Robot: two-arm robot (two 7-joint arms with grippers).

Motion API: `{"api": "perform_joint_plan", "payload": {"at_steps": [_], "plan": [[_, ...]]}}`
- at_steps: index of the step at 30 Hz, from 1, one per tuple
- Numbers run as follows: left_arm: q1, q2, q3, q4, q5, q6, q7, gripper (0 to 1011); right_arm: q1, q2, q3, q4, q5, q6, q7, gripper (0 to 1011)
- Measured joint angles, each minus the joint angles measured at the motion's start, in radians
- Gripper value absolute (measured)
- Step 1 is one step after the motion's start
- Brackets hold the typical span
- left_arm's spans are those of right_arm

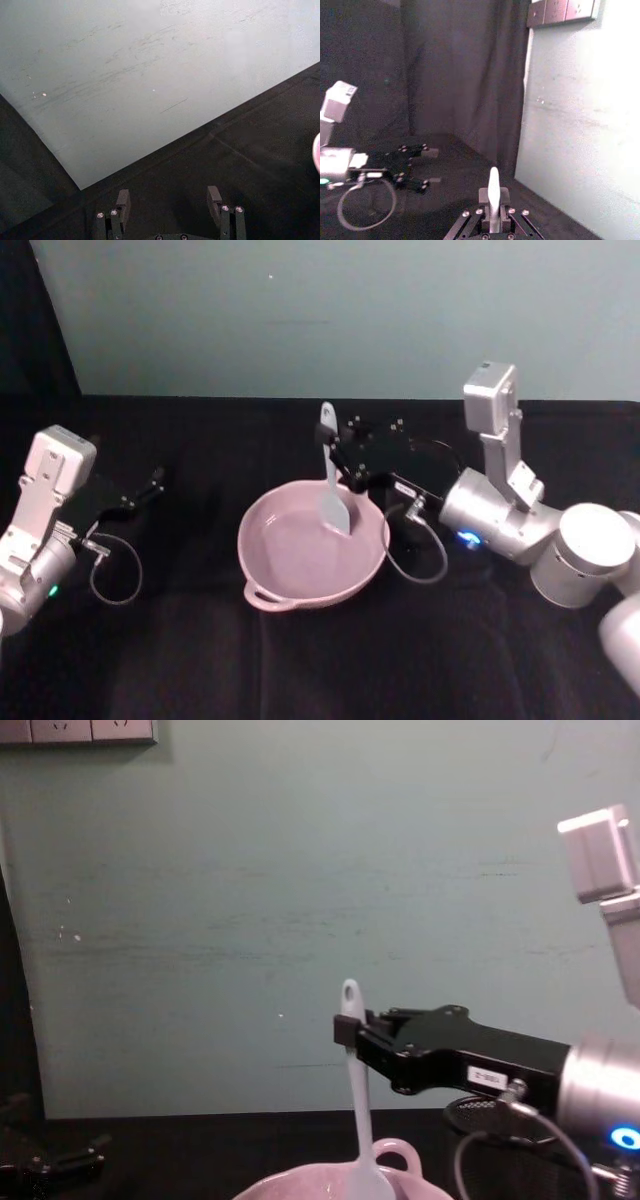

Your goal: Use the one hand to pick up the spoon and stir the clear water in the bowl.

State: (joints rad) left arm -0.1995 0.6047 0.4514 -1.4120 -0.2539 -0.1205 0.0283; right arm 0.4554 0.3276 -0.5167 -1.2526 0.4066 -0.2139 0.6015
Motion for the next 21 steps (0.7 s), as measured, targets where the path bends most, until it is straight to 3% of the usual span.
{"api": "perform_joint_plan", "payload": {"at_steps": [12, 21], "plan": [[0.000, 0.000, 0.000, 0.000, 0.000, 0.000, 0.000, 1011, -0.091, 0.094, 0.007, -0.174, 0.112, 0.128, 0.094, 114], [0.000, 0.000, 0.000, 0.000, 0.000, 0.000, 0.000, 1011, -0.099, 0.095, -0.027, -0.201, 0.166, 0.156, 0.123, 114]]}}
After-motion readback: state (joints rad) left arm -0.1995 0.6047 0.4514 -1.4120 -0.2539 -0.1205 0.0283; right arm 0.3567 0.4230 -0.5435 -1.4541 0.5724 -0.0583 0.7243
